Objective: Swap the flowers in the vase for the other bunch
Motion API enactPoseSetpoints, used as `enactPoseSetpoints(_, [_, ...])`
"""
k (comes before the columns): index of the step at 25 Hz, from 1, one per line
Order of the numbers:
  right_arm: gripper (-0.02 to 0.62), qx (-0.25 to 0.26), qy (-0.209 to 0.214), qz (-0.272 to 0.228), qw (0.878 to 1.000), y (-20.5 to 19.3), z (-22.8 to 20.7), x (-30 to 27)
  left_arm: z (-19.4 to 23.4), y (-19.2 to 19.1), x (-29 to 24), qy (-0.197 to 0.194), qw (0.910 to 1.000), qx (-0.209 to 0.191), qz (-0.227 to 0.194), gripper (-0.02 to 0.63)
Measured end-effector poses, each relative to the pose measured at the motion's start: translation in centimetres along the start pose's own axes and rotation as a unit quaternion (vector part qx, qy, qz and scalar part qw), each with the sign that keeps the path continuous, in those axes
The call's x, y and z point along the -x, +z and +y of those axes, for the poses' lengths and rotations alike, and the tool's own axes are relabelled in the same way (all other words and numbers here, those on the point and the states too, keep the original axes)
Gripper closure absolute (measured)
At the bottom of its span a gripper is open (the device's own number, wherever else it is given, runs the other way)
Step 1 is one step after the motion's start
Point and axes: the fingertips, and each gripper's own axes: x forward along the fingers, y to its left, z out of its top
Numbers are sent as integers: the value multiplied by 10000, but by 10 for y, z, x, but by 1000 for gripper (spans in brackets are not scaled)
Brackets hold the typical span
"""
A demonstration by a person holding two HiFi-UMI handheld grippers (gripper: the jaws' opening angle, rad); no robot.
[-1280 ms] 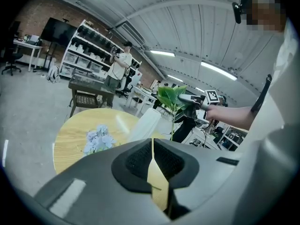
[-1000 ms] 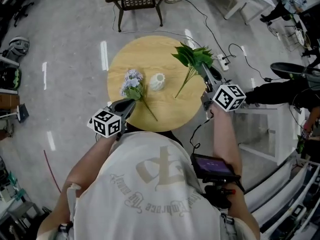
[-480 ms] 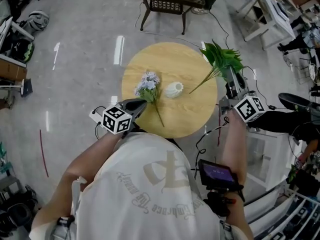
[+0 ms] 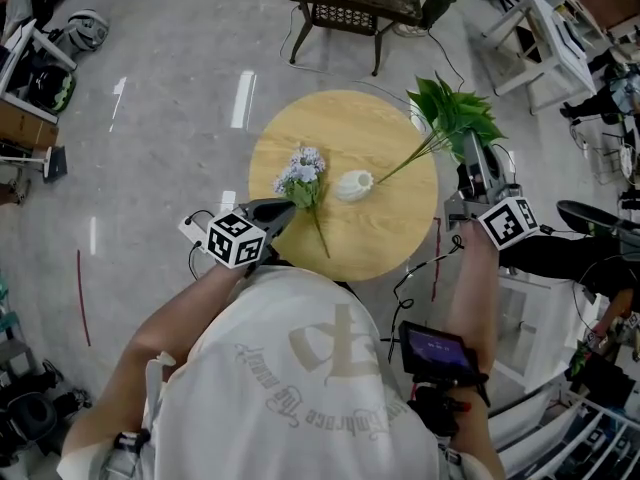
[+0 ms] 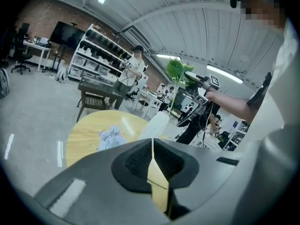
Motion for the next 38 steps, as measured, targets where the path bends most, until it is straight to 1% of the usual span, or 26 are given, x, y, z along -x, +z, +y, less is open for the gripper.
enactPoseSetpoints(5, [577,-91,345,-61,9993,0,10,-9,0,3,-3,-16,10000,-9,-20,591])
enactPoseSetpoints(9, [577,-153,364,-87,9992,-1,14,-10,-1,4,-2,1,10000,-6,-41,591])
enactPoseSetpoints(11, [577,-153,414,-71,9990,-8,21,-15,3,1,2,10,10000,2,-46,591])
enactPoseSetpoints(16, [577,-58,605,14,9982,-35,49,-29,20,-12,20,43,10000,11,-61,590])
enactPoseSetpoints(21, [577,105,919,146,9956,-36,51,-30,8,0,10,104,9999,53,-57,591])
enactPoseSetpoints(26, [577,380,1148,317,9922,-51,63,-30,2,4,10,166,9998,84,-62,591])
enactPoseSetpoints(32, [577,674,1263,344,9891,-53,67,-26,-6,16,11,245,9996,121,-46,591])
enactPoseSetpoints(38, [577,822,1164,523,9884,-102,76,-23,8,-6,17,247,9996,100,-68,591])
